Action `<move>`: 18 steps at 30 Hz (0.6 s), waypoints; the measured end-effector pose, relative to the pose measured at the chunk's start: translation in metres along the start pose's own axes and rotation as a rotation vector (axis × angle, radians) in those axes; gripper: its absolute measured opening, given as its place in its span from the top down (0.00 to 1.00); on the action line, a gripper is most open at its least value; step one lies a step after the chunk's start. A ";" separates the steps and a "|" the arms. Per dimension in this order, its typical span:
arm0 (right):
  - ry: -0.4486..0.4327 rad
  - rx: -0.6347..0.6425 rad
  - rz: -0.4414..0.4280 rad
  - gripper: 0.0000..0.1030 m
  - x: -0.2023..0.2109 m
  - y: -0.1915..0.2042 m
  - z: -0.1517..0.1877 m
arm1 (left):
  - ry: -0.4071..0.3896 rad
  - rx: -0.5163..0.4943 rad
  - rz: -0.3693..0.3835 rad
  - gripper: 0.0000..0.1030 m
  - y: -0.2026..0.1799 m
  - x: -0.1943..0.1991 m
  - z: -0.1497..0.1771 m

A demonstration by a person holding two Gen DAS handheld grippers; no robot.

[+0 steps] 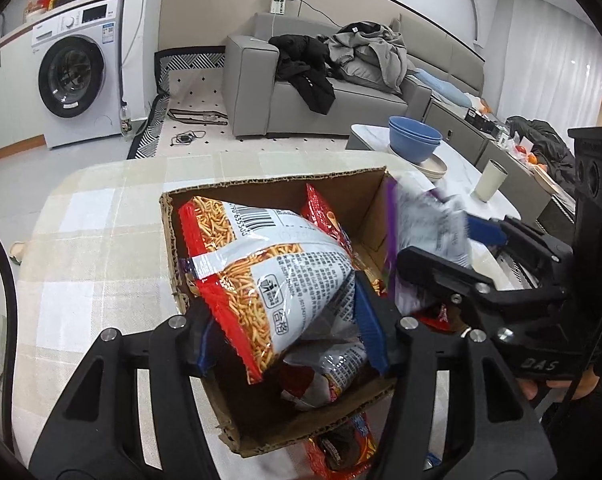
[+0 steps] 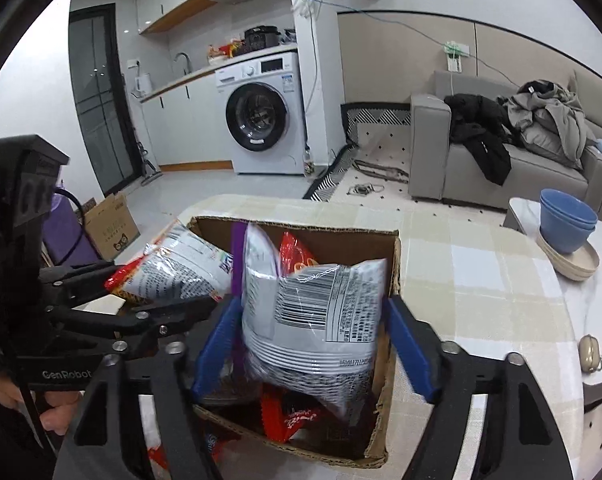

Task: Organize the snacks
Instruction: 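Lower both bags into the box and open both grippers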

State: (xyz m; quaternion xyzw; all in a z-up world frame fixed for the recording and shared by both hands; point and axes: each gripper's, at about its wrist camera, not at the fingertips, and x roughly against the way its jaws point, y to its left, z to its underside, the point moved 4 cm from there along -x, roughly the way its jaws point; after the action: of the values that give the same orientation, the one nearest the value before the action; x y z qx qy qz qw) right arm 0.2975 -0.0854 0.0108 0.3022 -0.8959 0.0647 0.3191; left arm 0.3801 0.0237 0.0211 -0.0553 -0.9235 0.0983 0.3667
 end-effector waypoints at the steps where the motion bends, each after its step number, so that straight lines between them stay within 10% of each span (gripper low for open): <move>1: -0.018 0.005 0.008 0.15 0.005 -0.001 0.000 | 0.001 -0.004 0.012 0.39 -0.001 0.001 0.001; 8: -0.040 -0.024 0.032 0.05 0.033 -0.015 0.008 | -0.027 -0.024 0.043 0.01 -0.006 0.020 0.008; 18: -0.015 -0.083 0.086 0.01 0.049 -0.027 0.020 | -0.081 -0.011 -0.003 0.01 -0.006 0.065 0.037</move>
State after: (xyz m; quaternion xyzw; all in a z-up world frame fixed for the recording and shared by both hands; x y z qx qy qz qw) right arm 0.2730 -0.1380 0.0226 0.2505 -0.9124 0.0387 0.3215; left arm 0.3076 0.0243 0.0388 -0.0520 -0.9382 0.0945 0.3289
